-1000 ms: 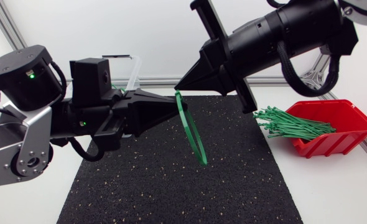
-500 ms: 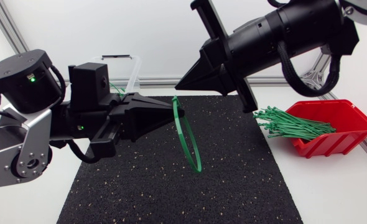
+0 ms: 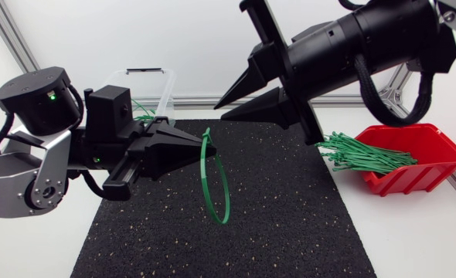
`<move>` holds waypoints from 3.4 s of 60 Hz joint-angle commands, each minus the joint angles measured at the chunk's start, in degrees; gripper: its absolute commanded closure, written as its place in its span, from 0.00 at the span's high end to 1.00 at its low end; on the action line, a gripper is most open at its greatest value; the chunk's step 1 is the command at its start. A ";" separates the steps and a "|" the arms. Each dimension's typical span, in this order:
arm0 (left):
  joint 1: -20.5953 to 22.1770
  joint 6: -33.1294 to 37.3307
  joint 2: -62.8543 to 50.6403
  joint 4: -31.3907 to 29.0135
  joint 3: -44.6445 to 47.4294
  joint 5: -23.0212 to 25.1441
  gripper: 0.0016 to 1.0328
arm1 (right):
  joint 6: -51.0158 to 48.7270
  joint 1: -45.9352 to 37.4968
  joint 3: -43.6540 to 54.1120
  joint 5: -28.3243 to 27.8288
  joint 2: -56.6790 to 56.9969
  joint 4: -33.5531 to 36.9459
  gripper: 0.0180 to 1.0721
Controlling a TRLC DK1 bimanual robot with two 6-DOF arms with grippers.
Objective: Take a green cable tie from the red box, thread the tail through the head to close it, then place it in the transparent bin on the left.
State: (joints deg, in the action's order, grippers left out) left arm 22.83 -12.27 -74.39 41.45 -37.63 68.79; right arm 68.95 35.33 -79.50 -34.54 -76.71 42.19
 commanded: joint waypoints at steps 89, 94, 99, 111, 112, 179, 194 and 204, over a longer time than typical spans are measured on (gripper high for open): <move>3.10 5.51 -2.16 0.12 -2.36 1.25 0.03 | -2.06 2.81 2.25 2.73 0.86 1.05 0.06; 3.45 5.51 -1.72 0.03 -2.10 1.25 0.03 | -2.06 2.81 2.16 2.90 0.86 1.05 0.06; 4.15 5.51 -0.67 -0.23 -1.48 1.25 0.03 | -2.15 2.81 2.07 3.17 0.77 1.05 0.06; 5.56 5.51 1.79 -1.02 -0.61 1.17 0.03 | -2.15 2.81 2.07 3.43 0.42 1.05 0.06; 5.47 5.51 1.70 -1.02 -0.61 1.17 0.03 | -2.15 2.81 2.07 3.43 0.42 1.05 0.06; 3.01 14.29 -1.99 -4.89 -0.25 1.25 0.03 | -6.81 5.01 2.60 11.34 1.21 1.75 0.30; 2.48 17.63 -3.31 -5.06 -0.69 1.25 0.05 | -7.78 5.10 6.03 11.78 2.18 0.87 0.30; 2.13 17.99 -3.31 -5.15 -0.78 1.25 0.05 | -7.60 5.36 6.12 11.08 2.44 0.87 0.30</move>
State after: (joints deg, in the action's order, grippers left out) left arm 25.26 4.60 -76.88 36.23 -37.54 69.21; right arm 62.48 40.10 -74.35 -22.90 -75.22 43.24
